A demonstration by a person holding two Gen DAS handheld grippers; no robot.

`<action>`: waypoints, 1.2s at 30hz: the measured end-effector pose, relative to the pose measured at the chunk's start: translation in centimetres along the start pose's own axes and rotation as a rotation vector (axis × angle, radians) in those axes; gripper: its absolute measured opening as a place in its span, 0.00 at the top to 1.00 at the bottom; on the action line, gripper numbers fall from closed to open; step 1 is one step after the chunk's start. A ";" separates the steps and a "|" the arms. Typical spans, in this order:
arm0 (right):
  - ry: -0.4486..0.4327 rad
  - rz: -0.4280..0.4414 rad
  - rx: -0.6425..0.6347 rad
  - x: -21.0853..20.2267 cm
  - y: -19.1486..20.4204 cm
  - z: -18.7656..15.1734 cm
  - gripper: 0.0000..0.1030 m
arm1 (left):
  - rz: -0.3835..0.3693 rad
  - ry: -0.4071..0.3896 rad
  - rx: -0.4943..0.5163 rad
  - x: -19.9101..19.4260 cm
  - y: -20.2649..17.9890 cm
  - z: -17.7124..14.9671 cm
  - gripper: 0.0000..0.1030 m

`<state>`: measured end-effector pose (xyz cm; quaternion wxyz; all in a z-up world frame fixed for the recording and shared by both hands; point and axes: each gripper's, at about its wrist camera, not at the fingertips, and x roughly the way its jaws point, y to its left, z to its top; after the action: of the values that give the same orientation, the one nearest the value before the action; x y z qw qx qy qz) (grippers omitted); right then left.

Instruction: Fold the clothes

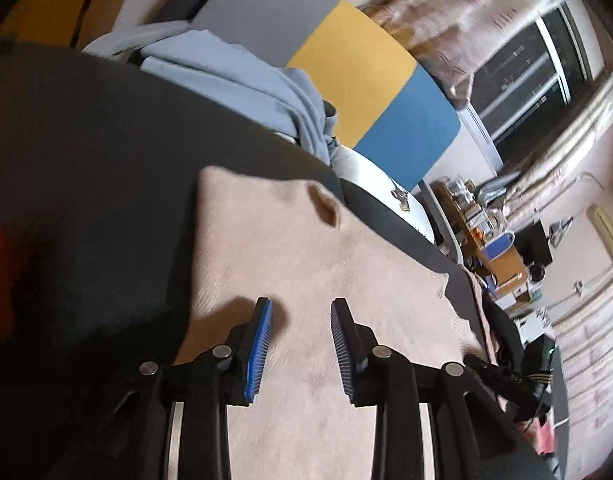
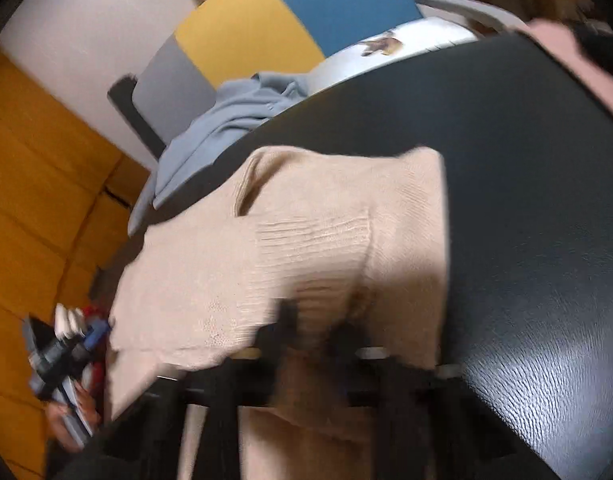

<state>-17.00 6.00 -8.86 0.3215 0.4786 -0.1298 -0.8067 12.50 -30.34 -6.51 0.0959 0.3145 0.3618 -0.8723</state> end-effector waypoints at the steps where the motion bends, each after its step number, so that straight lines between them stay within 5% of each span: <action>1: -0.015 0.010 -0.029 -0.6 0.9 0.2 0.93 | -0.005 -0.007 0.028 -0.2 -0.5 0.2 0.69; 3: -0.040 0.003 -0.060 -1.8 1.9 0.3 0.93 | 0.011 -0.001 0.100 -0.2 -1.3 0.2 0.65; 7: -0.006 -0.130 -0.078 -2.1 1.0 -1.3 0.93 | 0.141 0.133 0.187 2.2 -0.9 -1.9 0.67; 9: 0.026 -0.170 -0.037 -1.2 -0.5 -2.3 0.93 | 0.161 0.098 0.243 1.7 -1.2 -2.9 0.68; 12: -0.038 -0.159 -0.007 -2.0 -1.2 -2.9 0.92 | 0.168 0.087 0.258 0.8 -1.7 -3.1 0.67; 17: -0.148 -0.179 -0.161 -3.3 3.4 -1.9 0.75 | 0.114 0.008 0.273 -0.2 -3.2 -1.2 0.66; 19: -0.133 -0.160 -0.230 -1.8 6.1 -1.8 0.68 | 0.110 0.001 0.283 0.8 -4.1 -0.2 0.66; 24: -0.049 -0.192 -0.365 3.9 10.6 -2.1 0.68 | 0.151 0.022 0.313 4.7 -5.1 1.8 0.66; 27: -0.038 -0.269 -0.391 6.9 9.5 -2.1 0.66 | 0.220 0.063 0.321 7.7 -3.9 1.8 0.66; 36: -0.055 -0.216 -0.384 10.4 8.1 1.9 0.63 | 0.221 0.012 0.294 10.6 -3.2 4.9 0.65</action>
<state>-18.97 -7.04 -10.89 0.3148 0.3976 0.0695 -0.8591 0.57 -30.76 -8.61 0.1421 0.3683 0.1941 -0.8981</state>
